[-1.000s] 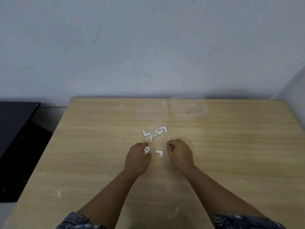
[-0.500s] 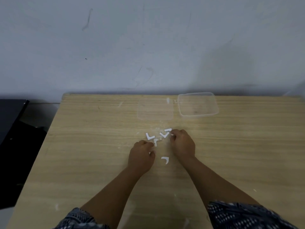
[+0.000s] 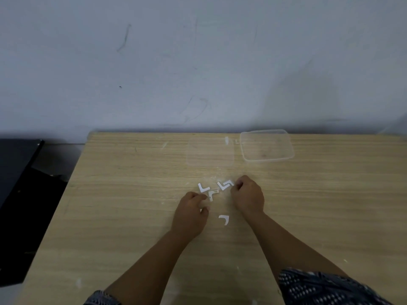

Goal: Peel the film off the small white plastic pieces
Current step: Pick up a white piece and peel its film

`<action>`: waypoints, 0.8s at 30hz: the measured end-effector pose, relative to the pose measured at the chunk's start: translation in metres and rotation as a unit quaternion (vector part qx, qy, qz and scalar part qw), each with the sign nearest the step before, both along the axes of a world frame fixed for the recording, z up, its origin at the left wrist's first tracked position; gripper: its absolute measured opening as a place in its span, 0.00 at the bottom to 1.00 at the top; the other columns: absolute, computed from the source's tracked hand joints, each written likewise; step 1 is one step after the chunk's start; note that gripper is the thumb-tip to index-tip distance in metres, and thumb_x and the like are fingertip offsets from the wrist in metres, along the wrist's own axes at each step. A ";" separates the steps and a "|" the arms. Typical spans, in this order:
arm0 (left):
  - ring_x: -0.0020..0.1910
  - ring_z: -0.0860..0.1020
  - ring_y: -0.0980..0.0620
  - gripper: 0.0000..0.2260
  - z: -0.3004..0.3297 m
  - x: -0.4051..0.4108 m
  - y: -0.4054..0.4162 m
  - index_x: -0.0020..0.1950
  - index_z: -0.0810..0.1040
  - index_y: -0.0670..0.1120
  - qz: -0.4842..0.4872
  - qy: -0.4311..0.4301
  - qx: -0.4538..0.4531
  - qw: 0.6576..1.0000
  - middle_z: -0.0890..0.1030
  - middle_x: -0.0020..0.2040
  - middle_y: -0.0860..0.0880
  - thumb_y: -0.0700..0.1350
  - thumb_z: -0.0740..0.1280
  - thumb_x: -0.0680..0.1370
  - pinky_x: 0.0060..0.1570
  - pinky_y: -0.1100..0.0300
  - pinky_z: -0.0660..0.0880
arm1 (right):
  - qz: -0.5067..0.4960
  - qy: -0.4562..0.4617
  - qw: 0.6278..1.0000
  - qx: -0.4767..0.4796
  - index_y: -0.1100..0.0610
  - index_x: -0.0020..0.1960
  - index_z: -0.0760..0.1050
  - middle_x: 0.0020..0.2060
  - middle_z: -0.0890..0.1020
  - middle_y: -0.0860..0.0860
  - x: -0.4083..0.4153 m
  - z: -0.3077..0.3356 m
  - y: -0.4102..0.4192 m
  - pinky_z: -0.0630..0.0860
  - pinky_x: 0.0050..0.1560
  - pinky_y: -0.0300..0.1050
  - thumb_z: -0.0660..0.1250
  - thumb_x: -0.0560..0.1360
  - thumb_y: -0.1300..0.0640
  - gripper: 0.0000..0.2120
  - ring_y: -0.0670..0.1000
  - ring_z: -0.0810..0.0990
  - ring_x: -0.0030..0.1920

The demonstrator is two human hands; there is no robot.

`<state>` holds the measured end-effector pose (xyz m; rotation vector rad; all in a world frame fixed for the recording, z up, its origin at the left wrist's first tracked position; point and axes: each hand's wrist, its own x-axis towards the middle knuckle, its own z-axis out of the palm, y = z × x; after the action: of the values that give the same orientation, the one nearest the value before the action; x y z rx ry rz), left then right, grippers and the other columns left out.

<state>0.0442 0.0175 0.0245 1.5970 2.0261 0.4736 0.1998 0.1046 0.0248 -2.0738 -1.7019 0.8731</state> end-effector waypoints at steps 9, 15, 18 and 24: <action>0.50 0.77 0.56 0.17 0.055 0.011 0.008 0.65 0.77 0.48 0.031 -0.089 0.111 0.989 0.79 0.56 0.52 0.43 0.70 0.76 0.51 0.64 0.72 | -0.018 0.170 0.983 0.062 0.53 0.41 0.77 0.36 0.80 0.44 0.006 0.053 -0.017 0.70 0.37 0.35 0.69 0.72 0.62 0.06 0.42 0.78 0.38; 0.50 0.76 0.58 0.20 0.108 0.027 0.018 0.68 0.74 0.54 0.006 -0.129 0.191 0.973 0.76 0.56 0.56 0.43 0.69 0.77 0.49 0.65 0.73 | 0.012 0.275 0.956 0.107 0.49 0.44 0.79 0.39 0.83 0.43 0.012 0.105 -0.037 0.74 0.42 0.31 0.70 0.73 0.62 0.08 0.40 0.80 0.40; 0.48 0.77 0.59 0.16 0.126 0.034 0.018 0.64 0.78 0.53 -0.012 -0.120 0.215 0.969 0.78 0.55 0.56 0.44 0.70 0.76 0.48 0.68 0.72 | 0.024 0.306 0.944 0.122 0.51 0.46 0.81 0.39 0.84 0.45 0.016 0.128 -0.044 0.77 0.44 0.35 0.71 0.74 0.62 0.06 0.41 0.81 0.41; 0.44 0.80 0.60 0.08 0.153 0.042 0.013 0.54 0.84 0.51 0.015 -0.143 0.251 0.957 0.83 0.46 0.54 0.45 0.71 0.75 0.47 0.63 0.76 | 0.027 0.350 0.923 0.157 0.53 0.47 0.82 0.39 0.84 0.46 0.023 0.160 -0.054 0.75 0.40 0.33 0.68 0.75 0.63 0.07 0.41 0.81 0.38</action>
<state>0.0866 0.0301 0.1775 1.6515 1.7966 1.2363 0.2225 0.0505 0.1852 -1.2837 -1.3814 1.0991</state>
